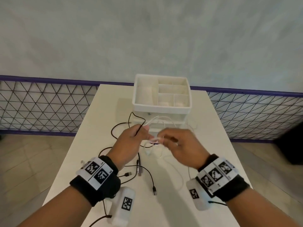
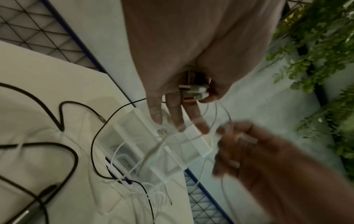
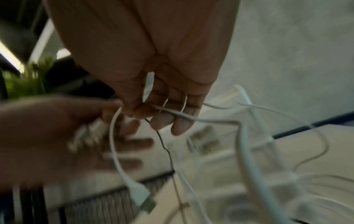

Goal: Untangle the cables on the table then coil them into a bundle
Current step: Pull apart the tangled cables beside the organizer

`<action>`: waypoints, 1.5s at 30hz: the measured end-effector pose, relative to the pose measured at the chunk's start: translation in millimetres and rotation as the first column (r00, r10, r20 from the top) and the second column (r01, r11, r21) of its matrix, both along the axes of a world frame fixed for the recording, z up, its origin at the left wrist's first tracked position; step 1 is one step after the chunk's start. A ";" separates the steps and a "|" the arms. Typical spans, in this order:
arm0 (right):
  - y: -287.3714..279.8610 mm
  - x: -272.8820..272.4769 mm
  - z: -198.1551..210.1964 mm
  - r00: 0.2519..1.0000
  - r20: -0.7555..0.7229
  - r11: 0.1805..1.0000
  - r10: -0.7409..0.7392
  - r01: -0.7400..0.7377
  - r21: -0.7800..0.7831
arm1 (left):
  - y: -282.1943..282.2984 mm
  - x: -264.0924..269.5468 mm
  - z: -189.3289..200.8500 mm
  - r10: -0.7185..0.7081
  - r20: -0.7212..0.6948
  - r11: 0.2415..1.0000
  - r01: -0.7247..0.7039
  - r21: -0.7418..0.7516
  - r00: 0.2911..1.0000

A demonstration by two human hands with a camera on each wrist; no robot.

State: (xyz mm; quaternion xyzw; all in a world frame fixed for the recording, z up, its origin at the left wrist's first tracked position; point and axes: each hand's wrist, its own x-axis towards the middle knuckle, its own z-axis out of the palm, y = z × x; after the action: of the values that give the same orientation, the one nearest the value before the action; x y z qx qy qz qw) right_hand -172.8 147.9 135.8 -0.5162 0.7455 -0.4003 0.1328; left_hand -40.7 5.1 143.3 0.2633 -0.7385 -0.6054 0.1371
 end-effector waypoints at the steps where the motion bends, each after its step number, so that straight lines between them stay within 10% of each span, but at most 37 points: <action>1: -3.8 -1.1 15.9 0.998 0.041 0.996 -0.053 0.056 -0.073 | 4.8 -2.2 1.1 -0.035 -0.039 0.998 0.037 0.043 0.999; 8: 10.6 -32.4 32.5 0.895 0.310 0.916 -0.320 0.376 -0.140 | -4.8 -2.4 12.5 -0.216 -0.007 0.962 0.214 0.168 0.976; 12: 30.8 -49.3 12.8 0.867 0.375 0.935 -0.328 0.355 0.000 | -34.2 -1.2 23.2 -0.030 -0.032 0.989 0.035 0.142 0.999; 18: 82.0 -81.7 -54.0 0.575 0.505 0.736 -0.644 0.647 0.202 | -90.0 16.1 46.3 0.362 -0.176 0.850 -0.246 0.466 0.916; 22: 88.9 -96.8 -63.3 0.281 0.665 0.575 -0.692 0.771 0.272 | -89.0 22.7 47.1 0.357 -0.100 0.849 -0.278 0.448 0.929; 26: 40.9 -70.8 -17.3 0.563 0.583 0.772 -0.586 0.607 0.189 | -58.2 12.0 37.5 0.270 0.002 0.889 -0.250 0.384 0.963; 31: 3.0 -9.8 32.8 0.969 0.003 0.934 -0.246 0.236 0.268 | -19.2 -11.7 49.4 0.250 -0.115 0.808 -0.142 0.571 0.961; 35: -15.3 15.1 35.7 0.984 -0.177 0.929 -0.008 0.073 0.362 | 5.5 -19.9 55.4 0.003 -0.067 0.947 0.019 0.322 0.998; 39: -12.1 6.6 47.6 0.999 -0.017 0.978 -0.036 0.039 0.205 | -4.6 -16.8 49.2 -0.069 0.086 0.996 0.064 0.064 0.994; 45: 10.0 -37.5 58.1 0.916 0.352 0.981 -0.194 0.181 0.070 | -33.8 -6.9 55.7 0.055 0.029 0.969 -0.061 0.239 0.998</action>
State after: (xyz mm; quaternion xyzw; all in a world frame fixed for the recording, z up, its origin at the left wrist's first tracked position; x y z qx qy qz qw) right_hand -210.3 157.9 193.9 -0.3585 0.7620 -0.4848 0.2363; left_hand -47.6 -28.7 199.0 0.3062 -0.6534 -0.6830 0.1134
